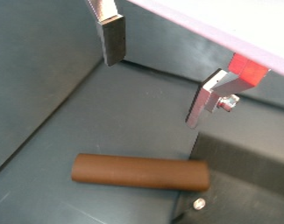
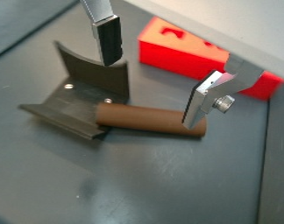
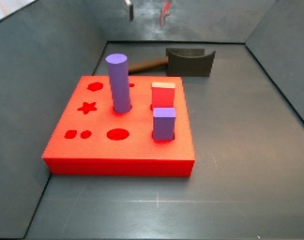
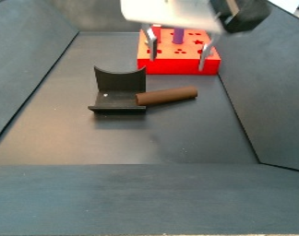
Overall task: Pick up the oval object. Move up. Place the oval object on the fixture. Regrasp the oval object. Move to above the board. Insert the oval object.
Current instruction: Pick up the oval object.
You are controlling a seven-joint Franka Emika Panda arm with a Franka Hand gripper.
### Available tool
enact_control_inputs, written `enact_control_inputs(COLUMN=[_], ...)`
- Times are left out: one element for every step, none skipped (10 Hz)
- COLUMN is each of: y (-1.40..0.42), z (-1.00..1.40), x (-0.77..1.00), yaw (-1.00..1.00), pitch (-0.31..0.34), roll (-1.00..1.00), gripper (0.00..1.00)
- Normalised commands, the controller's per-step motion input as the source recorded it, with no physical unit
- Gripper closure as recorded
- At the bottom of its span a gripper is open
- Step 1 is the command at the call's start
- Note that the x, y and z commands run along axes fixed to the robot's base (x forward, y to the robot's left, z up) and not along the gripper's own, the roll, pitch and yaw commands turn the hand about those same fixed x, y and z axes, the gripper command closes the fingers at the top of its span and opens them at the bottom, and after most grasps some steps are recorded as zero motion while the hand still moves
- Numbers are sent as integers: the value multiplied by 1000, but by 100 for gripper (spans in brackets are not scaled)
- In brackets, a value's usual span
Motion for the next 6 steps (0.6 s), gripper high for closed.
enact_control_inputs(y=[-34, -40, -49, -60, -57, -63], z=[-566, -566, -509, -449, -434, -371], x=[-60, -63, -57, -40, -37, -20], yaw=[-957, -954, -934, -911, -909, -874], pitch=[-183, -184, -164, -131, -123, -113], roll=[-81, -81, -101, -120, -126, -156], gripper=[0, 0, 0, 0, 0, 0])
